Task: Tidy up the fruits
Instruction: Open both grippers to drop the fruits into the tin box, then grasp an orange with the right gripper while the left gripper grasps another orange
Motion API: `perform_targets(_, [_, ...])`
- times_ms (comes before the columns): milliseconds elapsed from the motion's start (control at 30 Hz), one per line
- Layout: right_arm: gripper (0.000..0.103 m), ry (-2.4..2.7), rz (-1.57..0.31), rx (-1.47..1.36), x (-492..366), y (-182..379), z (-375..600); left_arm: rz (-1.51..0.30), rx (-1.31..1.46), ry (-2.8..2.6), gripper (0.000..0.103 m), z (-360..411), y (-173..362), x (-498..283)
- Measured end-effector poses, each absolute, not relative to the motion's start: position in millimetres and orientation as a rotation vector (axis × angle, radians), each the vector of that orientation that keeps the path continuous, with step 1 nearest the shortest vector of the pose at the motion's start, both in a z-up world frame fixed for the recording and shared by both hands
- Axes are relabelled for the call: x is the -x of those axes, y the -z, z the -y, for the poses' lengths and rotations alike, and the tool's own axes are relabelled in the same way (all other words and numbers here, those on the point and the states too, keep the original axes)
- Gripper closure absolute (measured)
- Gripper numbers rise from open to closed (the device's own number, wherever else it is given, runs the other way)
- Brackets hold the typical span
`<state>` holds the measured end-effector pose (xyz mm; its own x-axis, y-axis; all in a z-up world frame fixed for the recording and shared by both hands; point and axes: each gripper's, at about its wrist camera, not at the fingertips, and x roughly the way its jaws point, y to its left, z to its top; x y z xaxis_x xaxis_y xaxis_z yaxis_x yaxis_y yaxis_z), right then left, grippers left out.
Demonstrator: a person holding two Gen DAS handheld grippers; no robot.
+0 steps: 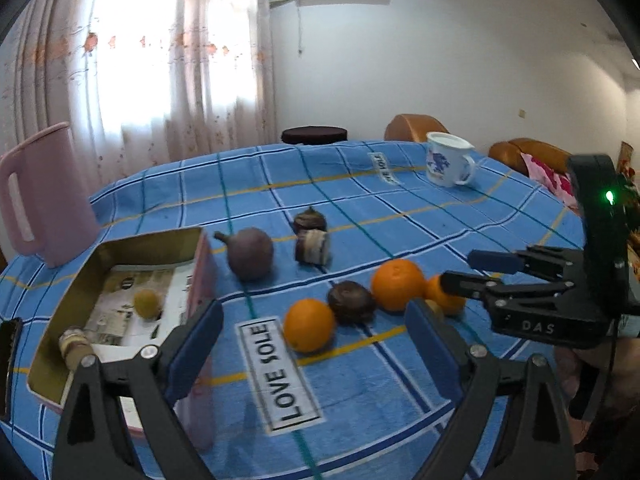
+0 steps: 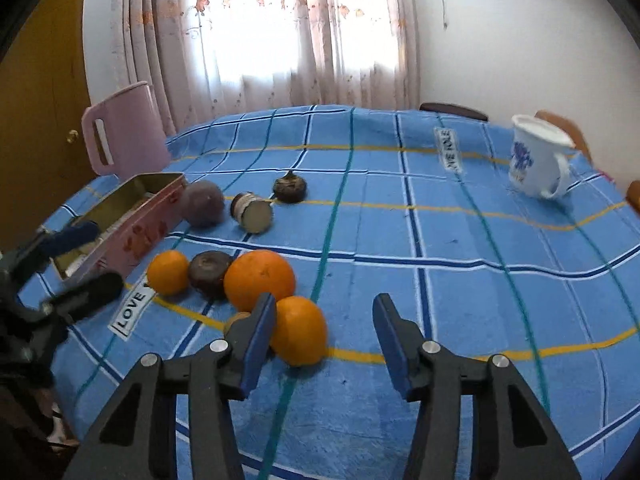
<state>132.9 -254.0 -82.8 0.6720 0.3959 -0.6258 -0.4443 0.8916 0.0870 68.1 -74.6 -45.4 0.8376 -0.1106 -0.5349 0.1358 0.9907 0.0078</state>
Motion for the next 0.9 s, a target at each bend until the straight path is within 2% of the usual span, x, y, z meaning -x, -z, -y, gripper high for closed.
perform_targets(367, [0.053, -0.552, -0.787, -0.037, -147.7, 93.9, 260.9, -0.660, -0.084, 0.133, 0.011, 82.4, 62.4, -92.5])
perform_targets(533, [0.055, -0.544, -0.765, 0.038, -140.6, 92.1, 249.5, -0.750, -0.071, 0.169, 0.031, 82.4, 70.9, -107.8])
perform_targets(600, [0.056, -0.565, -0.782, 0.010, -145.3, 93.3, 253.2, -0.807, -0.049, 0.199, 0.034, 81.9, 77.0, -115.9])
perform_targets(667, [0.061, -0.586, -0.793, -0.017, -148.3, 94.2, 256.3, -0.837, -0.022, 0.211, 0.036, 79.7, 80.5, -120.1])
perform_targets(700, [0.068, -0.594, -0.789, -0.015, -147.7, 93.4, 255.4, -0.845, -0.009, 0.215, 0.042, 78.1, 81.4, -121.0])
perform_targets(733, [0.068, -0.597, -0.780, -0.006, -145.6, 92.7, 253.6, -0.843, 0.000, 0.212, 0.050, 76.4, 81.5, -120.1])
perform_targets(833, [0.069, -0.588, -0.739, 0.036, -135.6, 89.9, 249.3, -0.817, 0.021, 0.212, 0.061, 72.6, 79.0, -115.1])
perform_targets(900, [0.069, -0.590, -0.714, 0.046, -131.0, 87.7, 249.2, -0.797, 0.033, 0.220, 0.064, 70.4, 77.2, -112.0])
